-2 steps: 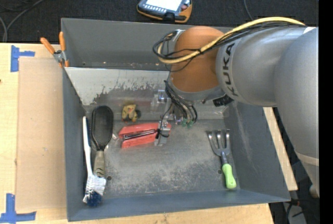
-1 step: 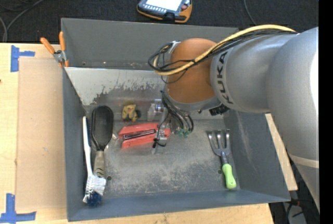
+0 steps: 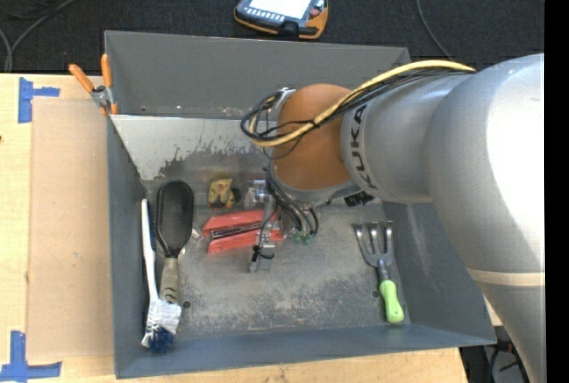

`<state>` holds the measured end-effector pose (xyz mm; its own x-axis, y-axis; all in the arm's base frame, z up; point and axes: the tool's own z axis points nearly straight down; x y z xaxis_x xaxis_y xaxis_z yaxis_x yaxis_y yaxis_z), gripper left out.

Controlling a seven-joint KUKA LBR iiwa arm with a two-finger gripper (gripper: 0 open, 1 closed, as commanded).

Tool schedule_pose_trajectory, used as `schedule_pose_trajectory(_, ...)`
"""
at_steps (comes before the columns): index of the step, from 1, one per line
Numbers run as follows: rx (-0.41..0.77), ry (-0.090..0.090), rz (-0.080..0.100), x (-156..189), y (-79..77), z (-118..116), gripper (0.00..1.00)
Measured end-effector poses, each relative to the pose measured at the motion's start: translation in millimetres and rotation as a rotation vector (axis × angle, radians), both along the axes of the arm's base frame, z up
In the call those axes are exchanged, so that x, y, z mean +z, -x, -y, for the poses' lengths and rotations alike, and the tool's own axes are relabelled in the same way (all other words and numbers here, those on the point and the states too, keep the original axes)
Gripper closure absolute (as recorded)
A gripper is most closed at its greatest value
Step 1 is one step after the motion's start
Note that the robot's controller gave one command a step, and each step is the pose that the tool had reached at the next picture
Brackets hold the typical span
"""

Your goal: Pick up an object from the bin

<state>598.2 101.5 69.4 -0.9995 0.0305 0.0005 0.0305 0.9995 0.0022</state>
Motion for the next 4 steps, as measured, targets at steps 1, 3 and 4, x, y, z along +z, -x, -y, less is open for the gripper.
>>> schedule_pose_trajectory(1, -0.067, -0.003, 0.003, 1, 1.8, 5, 1.0)
schedule_pose_trajectory(3, -0.068, -0.001, -0.006, 14, 4.9, 6, 1.0)
schedule_pose_trajectory(4, -0.067, -0.001, -0.006, 45, 4.9, 6, 1.0)
